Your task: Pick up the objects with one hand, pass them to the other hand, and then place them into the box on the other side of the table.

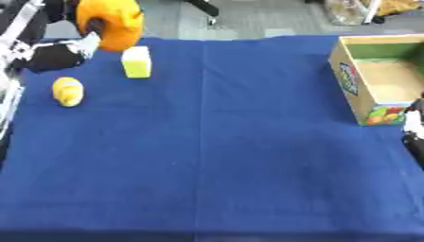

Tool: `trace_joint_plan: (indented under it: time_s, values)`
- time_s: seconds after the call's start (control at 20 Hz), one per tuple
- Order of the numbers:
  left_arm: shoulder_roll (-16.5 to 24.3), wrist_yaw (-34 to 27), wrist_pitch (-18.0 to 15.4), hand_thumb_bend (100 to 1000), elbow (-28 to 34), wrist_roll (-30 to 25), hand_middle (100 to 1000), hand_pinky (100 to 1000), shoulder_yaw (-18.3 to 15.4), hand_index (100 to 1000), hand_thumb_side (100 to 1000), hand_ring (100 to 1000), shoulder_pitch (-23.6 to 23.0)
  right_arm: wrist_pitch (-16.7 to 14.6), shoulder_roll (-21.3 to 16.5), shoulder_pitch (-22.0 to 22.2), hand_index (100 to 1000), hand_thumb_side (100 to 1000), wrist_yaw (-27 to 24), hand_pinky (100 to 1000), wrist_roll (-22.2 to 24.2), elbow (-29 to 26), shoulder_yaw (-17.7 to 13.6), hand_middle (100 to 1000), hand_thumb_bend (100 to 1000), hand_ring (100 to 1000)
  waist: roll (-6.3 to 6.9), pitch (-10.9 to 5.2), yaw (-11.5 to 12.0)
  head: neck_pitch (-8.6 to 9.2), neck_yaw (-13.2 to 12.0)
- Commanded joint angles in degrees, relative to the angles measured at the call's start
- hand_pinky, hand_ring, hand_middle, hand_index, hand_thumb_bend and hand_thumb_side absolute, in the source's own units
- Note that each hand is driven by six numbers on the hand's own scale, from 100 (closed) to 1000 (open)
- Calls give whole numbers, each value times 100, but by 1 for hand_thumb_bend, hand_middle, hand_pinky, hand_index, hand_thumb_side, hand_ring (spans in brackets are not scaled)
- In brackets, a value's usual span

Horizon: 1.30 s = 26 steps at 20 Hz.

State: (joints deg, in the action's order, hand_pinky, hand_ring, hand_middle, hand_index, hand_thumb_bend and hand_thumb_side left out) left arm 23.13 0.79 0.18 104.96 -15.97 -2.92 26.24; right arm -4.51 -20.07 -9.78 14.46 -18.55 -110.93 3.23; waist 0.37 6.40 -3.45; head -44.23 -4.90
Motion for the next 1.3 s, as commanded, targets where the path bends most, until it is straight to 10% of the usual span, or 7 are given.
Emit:
trace_joint_plan:
  time_s: [0.05,0.4,0.9,1.3]
  values:
    - [-253,-490,74,100,325,-183,350,600,58,407,170,403,101,-239,-557,-450,797,319,297,710,427,-341,217,712,160,682,-87,-137,21,11,8]
    - [-634,-1049,300,100,343,-483,350,598,344,407,186,401,221,-1133,-1157,-1575,838,304,974,747,1303,-366,777,743,268,730,-110,-158,44,11,-40]
    - [-659,-1325,463,100,-280,-733,354,613,506,408,211,419,204,-1930,-1612,-2550,850,294,2657,797,1410,-366,1239,731,398,737,-137,-157,36,11,-88]
    - [-539,-1343,475,100,-648,-1373,374,631,1041,422,231,446,477,-2367,-1496,-3131,869,299,2601,803,1707,-366,1684,755,420,757,-146,-147,31,11,-111]
